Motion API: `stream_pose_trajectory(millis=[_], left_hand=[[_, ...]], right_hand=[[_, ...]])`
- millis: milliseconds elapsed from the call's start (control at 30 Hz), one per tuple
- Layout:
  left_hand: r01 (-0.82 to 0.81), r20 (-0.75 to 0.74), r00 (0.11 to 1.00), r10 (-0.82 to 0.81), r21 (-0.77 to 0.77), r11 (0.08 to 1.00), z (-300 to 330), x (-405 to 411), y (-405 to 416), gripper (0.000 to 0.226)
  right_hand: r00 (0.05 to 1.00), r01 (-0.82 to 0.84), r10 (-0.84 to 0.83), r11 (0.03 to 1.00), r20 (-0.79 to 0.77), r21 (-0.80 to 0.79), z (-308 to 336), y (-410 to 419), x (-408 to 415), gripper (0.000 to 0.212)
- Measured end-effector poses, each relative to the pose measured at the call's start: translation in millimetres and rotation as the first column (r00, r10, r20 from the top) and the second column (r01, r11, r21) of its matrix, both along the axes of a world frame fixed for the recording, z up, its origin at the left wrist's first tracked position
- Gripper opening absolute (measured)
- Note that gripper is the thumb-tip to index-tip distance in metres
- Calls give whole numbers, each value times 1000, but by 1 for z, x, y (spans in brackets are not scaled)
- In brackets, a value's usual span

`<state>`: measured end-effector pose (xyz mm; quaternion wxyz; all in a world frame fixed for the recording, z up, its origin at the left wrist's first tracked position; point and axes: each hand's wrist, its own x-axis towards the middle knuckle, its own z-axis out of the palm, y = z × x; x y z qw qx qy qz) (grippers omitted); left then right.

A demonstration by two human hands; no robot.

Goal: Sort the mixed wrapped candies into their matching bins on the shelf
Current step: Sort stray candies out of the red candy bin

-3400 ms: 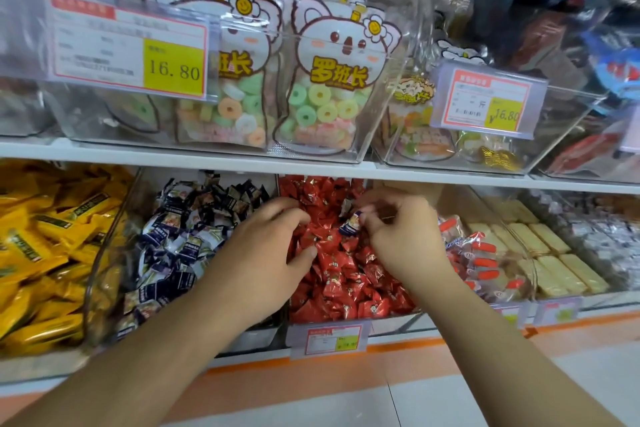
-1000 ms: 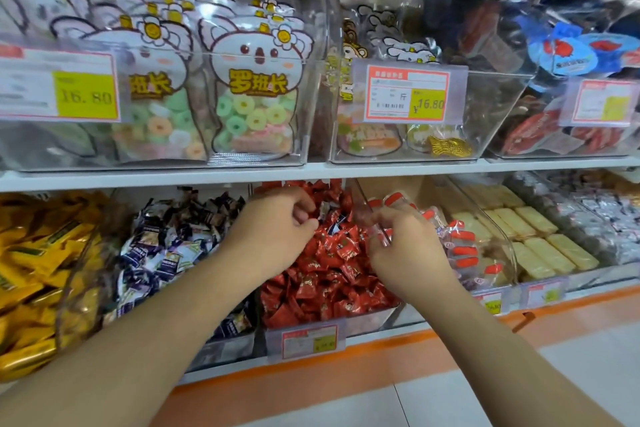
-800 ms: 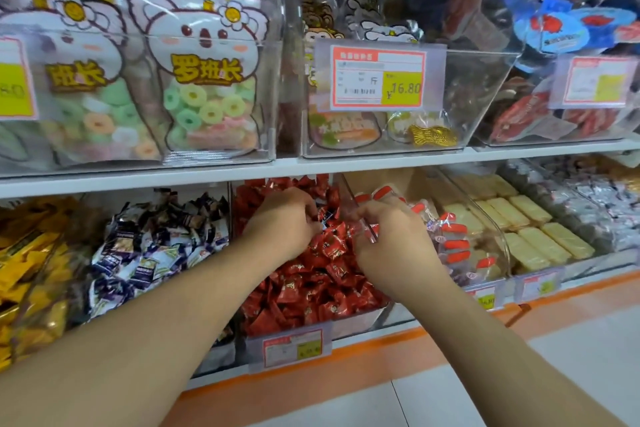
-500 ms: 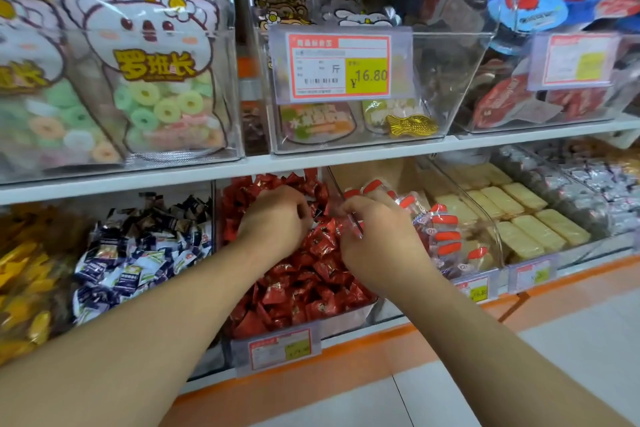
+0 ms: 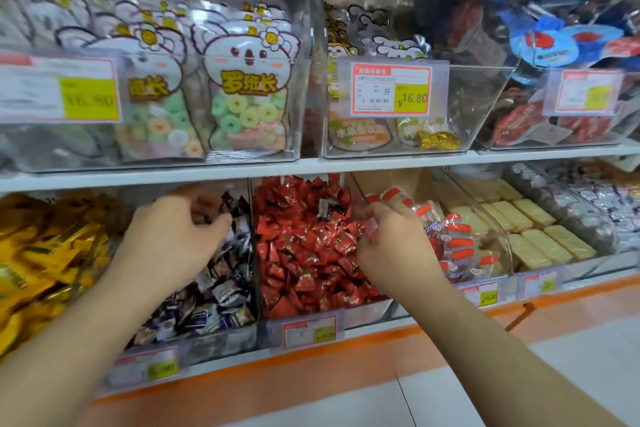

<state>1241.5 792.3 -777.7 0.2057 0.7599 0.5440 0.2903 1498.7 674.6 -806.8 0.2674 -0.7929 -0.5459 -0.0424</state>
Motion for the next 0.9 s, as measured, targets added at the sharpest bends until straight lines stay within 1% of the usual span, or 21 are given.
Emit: stream_pose_trajectory(millis=[67,100,200,267,367,433,533,633,733,900], left_hand=[[32,-121,992,-32,4,999,-2,-4,0,30],[72,-151,986,-72,-3,997,-4,-2,-2,38],[231,-121,963,-241,-91,969,-12,9,-7,52],[287,-83,950,-301,-150,946,-20,16,-6,57],[284,-23,956,-291,-158,946,-24,16,1,58],[298,-11,953,-302,-140,944,-26,14,4,59],[327,2,945,-328,-104,939,-31,13,5,58],[339,6,941,-339,-77,938,-34,11,6,57],[347,20,938,-346,-68,935,-36,9,7,56],[345,1,938,-345,-43,938,-36,9,5,52]], right_hand=[[999,16,-16,1000,31,11,1,4,-3,26],[998,14,-15,1000,54,22,2,7,-4,24],[993,-7,-1,998,114,65,5,19,-9,17],[993,-59,51,995,102,76,8,33,-13,20],[992,-111,107,992,66,57,0,62,-13,35],[993,-118,116,991,37,56,-14,80,-10,37],[993,-114,114,993,37,6,-34,96,-4,36],[997,-74,74,997,0,-25,-39,101,-3,28],[999,-53,53,998,-3,41,-39,102,-6,21],[996,-80,79,996,27,40,-29,88,-10,21]])
